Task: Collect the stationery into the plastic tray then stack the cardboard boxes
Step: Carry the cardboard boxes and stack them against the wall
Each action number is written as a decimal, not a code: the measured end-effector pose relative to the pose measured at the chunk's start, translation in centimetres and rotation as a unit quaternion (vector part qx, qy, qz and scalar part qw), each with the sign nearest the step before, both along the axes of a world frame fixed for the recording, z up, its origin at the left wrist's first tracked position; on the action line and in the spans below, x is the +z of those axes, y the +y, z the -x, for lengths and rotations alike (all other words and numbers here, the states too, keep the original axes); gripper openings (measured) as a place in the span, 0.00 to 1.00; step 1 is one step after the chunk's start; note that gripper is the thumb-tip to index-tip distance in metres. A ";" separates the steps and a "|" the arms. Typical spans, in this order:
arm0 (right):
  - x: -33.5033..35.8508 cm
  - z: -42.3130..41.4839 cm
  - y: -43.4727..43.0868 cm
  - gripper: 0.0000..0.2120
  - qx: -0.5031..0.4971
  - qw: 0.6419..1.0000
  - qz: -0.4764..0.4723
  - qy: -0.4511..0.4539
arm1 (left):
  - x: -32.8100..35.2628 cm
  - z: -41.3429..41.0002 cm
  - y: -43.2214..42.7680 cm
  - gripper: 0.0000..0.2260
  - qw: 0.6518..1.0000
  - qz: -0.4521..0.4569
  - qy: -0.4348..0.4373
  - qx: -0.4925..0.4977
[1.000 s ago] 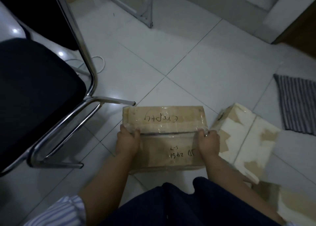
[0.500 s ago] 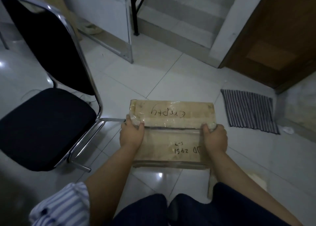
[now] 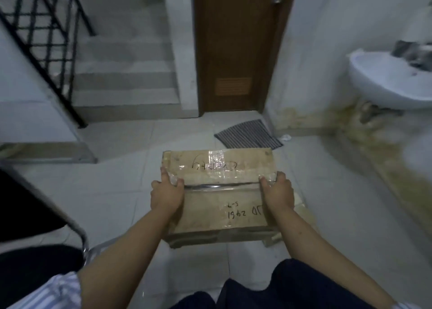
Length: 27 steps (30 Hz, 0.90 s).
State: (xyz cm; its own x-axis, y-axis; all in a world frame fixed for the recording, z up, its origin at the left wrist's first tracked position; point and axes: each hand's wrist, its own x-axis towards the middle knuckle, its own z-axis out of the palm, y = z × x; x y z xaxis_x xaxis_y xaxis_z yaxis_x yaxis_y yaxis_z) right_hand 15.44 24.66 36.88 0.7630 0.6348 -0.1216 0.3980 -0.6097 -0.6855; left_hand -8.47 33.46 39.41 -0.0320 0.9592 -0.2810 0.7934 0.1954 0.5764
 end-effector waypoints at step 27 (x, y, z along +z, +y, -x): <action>4.8 -29.1 -43.2 0.23 -0.466 0.884 -0.019 -0.026 | 5.0 -48.8 -26.1 0.28 0.866 0.029 -0.058 -0.496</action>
State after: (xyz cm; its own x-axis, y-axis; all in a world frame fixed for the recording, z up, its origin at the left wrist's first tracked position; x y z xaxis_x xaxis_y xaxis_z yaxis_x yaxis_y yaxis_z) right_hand 44.55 -18.55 41.67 0.9611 -0.2687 -0.0637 -0.2331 -0.6661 -0.7085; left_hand 40.29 7.40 44.37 0.8317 0.4817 -0.2760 0.5242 -0.5176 0.6763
